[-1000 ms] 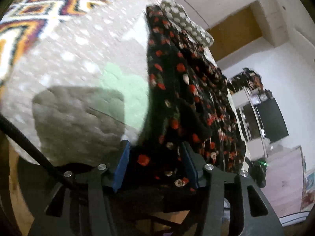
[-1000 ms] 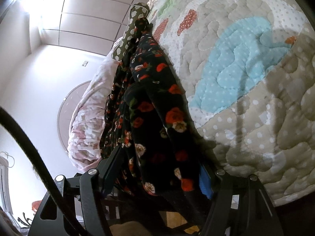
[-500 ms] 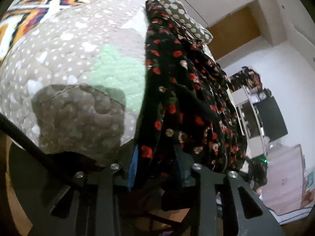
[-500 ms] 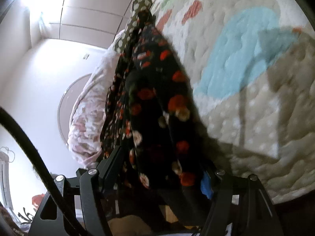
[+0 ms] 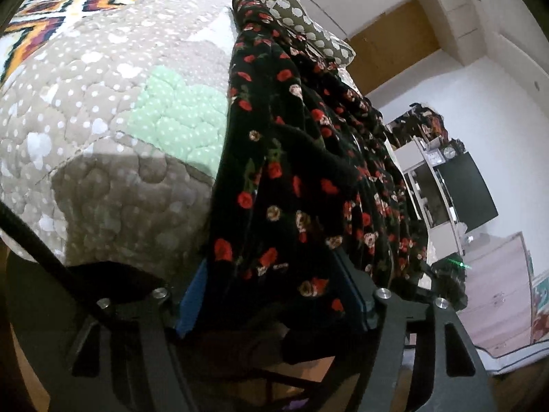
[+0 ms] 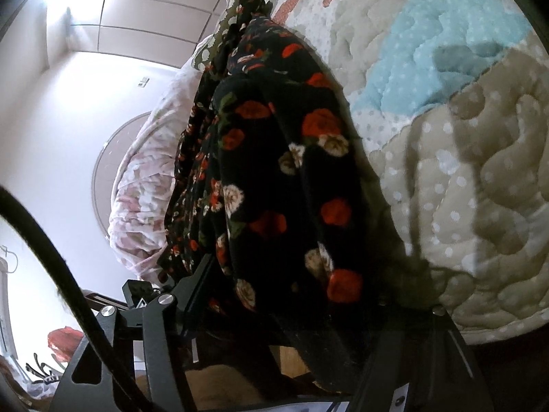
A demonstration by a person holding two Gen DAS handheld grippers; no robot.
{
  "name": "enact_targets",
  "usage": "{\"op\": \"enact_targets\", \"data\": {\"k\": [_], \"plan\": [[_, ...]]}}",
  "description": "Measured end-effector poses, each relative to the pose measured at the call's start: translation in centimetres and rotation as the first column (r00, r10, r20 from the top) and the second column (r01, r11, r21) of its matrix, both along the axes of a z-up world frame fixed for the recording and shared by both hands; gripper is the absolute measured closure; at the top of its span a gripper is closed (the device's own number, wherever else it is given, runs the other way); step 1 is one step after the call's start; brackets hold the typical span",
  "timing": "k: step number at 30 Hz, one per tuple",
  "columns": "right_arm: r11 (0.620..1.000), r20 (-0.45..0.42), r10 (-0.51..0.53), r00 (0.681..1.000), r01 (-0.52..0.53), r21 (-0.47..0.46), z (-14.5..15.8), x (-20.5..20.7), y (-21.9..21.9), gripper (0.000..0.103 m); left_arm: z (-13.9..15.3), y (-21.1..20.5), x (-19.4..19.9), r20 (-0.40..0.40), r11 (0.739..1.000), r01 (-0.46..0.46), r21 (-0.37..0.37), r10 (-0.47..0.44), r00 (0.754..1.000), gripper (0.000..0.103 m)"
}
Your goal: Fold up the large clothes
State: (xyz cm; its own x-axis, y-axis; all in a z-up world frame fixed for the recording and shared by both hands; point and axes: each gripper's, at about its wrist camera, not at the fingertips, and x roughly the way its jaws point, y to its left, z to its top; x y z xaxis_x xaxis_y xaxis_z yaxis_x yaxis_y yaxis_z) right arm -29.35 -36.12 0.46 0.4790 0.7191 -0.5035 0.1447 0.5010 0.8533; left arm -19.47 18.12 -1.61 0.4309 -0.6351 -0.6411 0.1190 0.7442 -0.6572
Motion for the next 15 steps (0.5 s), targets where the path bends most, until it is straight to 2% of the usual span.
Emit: {"op": "enact_targets", "data": {"k": [6,11,15], "plan": [[1.0,-0.008,-0.003,1.0,0.003,0.004,-0.2,0.2,0.0,0.033,-0.6,0.2,-0.3,-0.012,1.0,0.007,0.012,-0.007,1.0,0.036],[1.0,-0.015,0.006,1.0,-0.006,0.0,-0.3,0.1,0.1,0.033,-3.5,-0.6,-0.1,-0.141,0.999,0.032,-0.024,-0.035,0.989,0.037],[0.999,-0.025,0.01,1.0,-0.011,-0.053,0.3,0.2,0.5,0.039,-3.4,-1.3,-0.4,-0.161,0.999,0.034,0.011,-0.032,0.986,0.073]]}}
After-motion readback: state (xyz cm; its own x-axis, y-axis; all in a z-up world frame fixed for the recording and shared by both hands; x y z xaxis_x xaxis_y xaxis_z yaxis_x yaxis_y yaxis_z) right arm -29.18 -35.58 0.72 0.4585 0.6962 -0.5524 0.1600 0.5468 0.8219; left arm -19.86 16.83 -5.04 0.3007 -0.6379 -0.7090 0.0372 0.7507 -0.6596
